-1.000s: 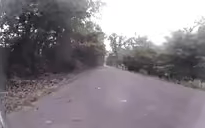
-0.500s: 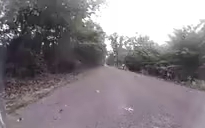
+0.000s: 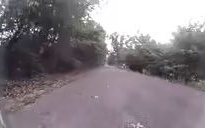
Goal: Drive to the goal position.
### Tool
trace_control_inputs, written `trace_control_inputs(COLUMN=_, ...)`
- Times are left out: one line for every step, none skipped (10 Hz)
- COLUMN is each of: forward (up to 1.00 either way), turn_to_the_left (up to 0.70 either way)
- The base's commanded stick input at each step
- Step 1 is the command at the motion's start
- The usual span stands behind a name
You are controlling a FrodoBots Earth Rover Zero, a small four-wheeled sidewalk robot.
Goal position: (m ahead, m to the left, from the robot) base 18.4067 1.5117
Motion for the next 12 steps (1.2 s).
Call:
trace_control_inputs(forward=0.7, turn_to_the_left=0.09)
trace_control_inputs(forward=0.7, turn_to_the_left=0.04)
trace_control_inputs(forward=0.7, turn_to_the_left=0.0)
trace_control_inputs(forward=0.7, turn_to_the_left=0.0)
trace_control_inputs(forward=0.7, turn_to_the_left=0.0)
trace_control_inputs(forward=0.7, turn_to_the_left=0.0)
trace_control_inputs(forward=0.7, turn_to_the_left=0.0)
trace_control_inputs(forward=0.7, turn_to_the_left=0.0)
trace_control_inputs(forward=0.7, turn_to_the_left=0.0)
trace_control_inputs(forward=0.7, turn_to_the_left=0.0)
trace_control_inputs(forward=0.7, turn_to_the_left=0.0)
trace_control_inputs(forward=0.7, turn_to_the_left=0.0)
